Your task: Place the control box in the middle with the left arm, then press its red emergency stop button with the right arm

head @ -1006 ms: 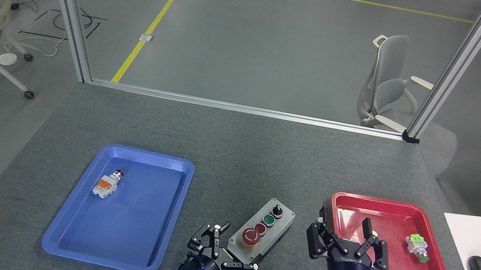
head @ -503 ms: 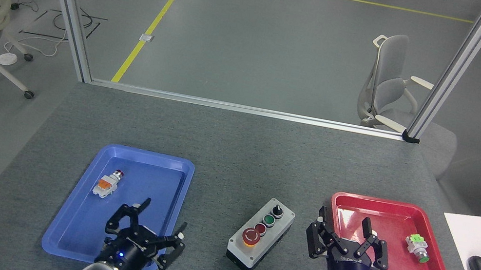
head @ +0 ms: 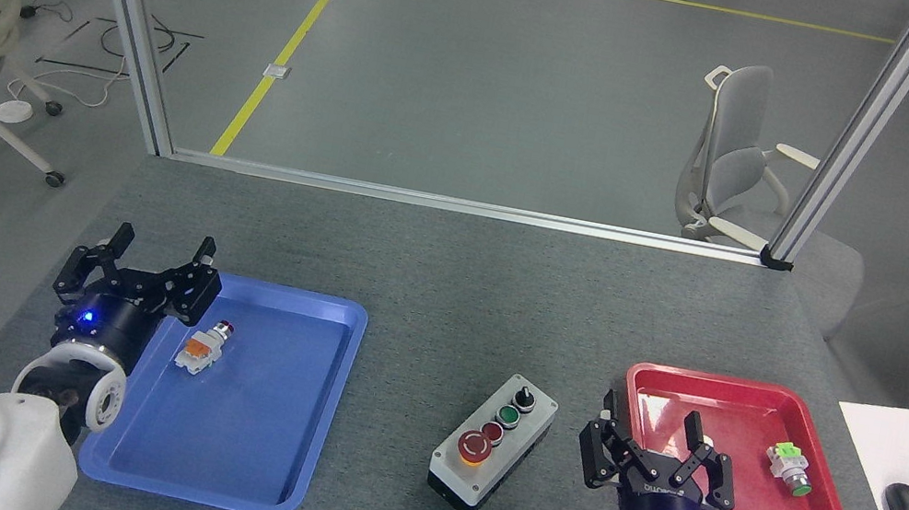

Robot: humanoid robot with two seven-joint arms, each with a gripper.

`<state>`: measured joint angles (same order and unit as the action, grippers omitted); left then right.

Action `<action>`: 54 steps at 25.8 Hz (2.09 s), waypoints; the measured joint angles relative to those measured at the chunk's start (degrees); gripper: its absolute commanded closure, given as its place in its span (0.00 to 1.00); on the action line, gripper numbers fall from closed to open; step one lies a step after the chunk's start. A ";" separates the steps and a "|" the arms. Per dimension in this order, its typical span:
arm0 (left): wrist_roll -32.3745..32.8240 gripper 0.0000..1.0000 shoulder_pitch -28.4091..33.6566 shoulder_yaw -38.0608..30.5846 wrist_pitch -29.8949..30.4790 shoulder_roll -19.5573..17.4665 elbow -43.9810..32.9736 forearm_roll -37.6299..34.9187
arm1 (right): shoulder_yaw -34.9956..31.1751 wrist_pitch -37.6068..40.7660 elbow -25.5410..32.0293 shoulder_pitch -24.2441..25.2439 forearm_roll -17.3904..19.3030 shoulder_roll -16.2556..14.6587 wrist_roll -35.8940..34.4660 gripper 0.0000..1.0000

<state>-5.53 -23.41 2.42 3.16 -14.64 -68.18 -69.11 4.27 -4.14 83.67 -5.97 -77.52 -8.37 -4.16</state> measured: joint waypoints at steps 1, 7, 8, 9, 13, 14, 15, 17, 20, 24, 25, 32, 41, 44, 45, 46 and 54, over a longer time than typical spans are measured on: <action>-0.36 0.01 -0.56 -0.42 0.20 0.07 0.69 0.44 | 0.02 0.00 0.00 0.05 0.00 0.00 0.01 0.02; -1.18 0.01 -1.46 -1.24 -2.02 0.40 2.45 1.28 | 0.15 0.13 0.00 0.26 0.00 -0.19 0.04 0.02; -1.23 0.01 -1.47 -1.25 -2.27 0.37 2.76 1.20 | 0.21 0.15 0.00 0.29 0.00 -0.19 0.04 0.02; -1.35 0.01 -1.49 -1.26 -2.41 0.33 3.25 1.09 | 0.25 0.17 0.00 0.29 0.00 -0.18 0.05 0.02; -1.44 0.01 -1.42 -1.20 -2.43 0.30 5.56 0.78 | 0.45 0.19 0.00 0.12 -0.18 0.07 0.07 0.02; -1.49 0.01 -1.36 -1.17 -2.42 0.31 5.85 0.76 | 0.48 0.19 0.00 0.11 -0.20 0.12 0.10 0.02; -1.52 0.01 -1.34 -1.16 -2.42 0.33 5.98 0.77 | 0.50 0.16 0.00 0.10 -0.24 0.16 0.14 0.02; -1.58 0.01 -1.30 -1.16 -2.56 0.39 5.99 0.88 | 0.57 0.08 0.00 0.10 -0.30 0.23 0.26 0.02; -1.59 0.01 -1.28 -1.19 -2.76 0.40 5.44 1.17 | 0.65 0.03 0.00 0.30 -0.40 0.26 0.30 0.04; -1.60 0.01 -1.18 -1.26 -2.37 0.51 4.95 1.60 | 2.14 0.41 0.00 0.35 -0.74 0.12 0.15 0.40; -1.60 0.01 -1.15 -1.26 -2.27 0.64 4.92 1.85 | 2.88 0.85 0.00 0.36 -0.79 0.04 -0.02 0.52; -1.35 0.01 -0.94 -1.28 -2.03 1.15 4.77 4.00 | 7.14 3.73 0.00 0.73 -1.81 -0.27 1.61 1.00; -1.16 0.01 -0.10 -1.28 -0.23 0.77 4.11 4.11 | 12.92 4.39 -0.84 0.19 -4.61 0.00 2.48 1.00; -1.15 0.01 1.59 -1.30 -0.05 0.79 3.38 4.13 | 14.89 4.02 -2.80 0.01 -5.79 0.27 2.59 1.00; -1.15 0.01 2.29 -1.31 -0.05 0.85 3.15 4.17 | 15.28 4.02 -3.64 -0.15 -6.40 0.56 2.60 1.00; -1.17 0.01 2.86 -1.33 -0.05 0.91 3.00 4.20 | 15.56 4.01 -4.57 -0.44 -6.96 0.98 2.62 1.00; -1.59 0.01 5.03 -1.23 -0.16 2.74 3.15 4.32 | 16.24 3.94 -13.23 -4.21 -9.63 4.10 2.78 1.00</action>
<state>-7.12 -18.38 1.19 3.00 -11.90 -65.03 -64.79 20.51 -0.20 70.45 -10.18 -87.15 -4.26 -1.38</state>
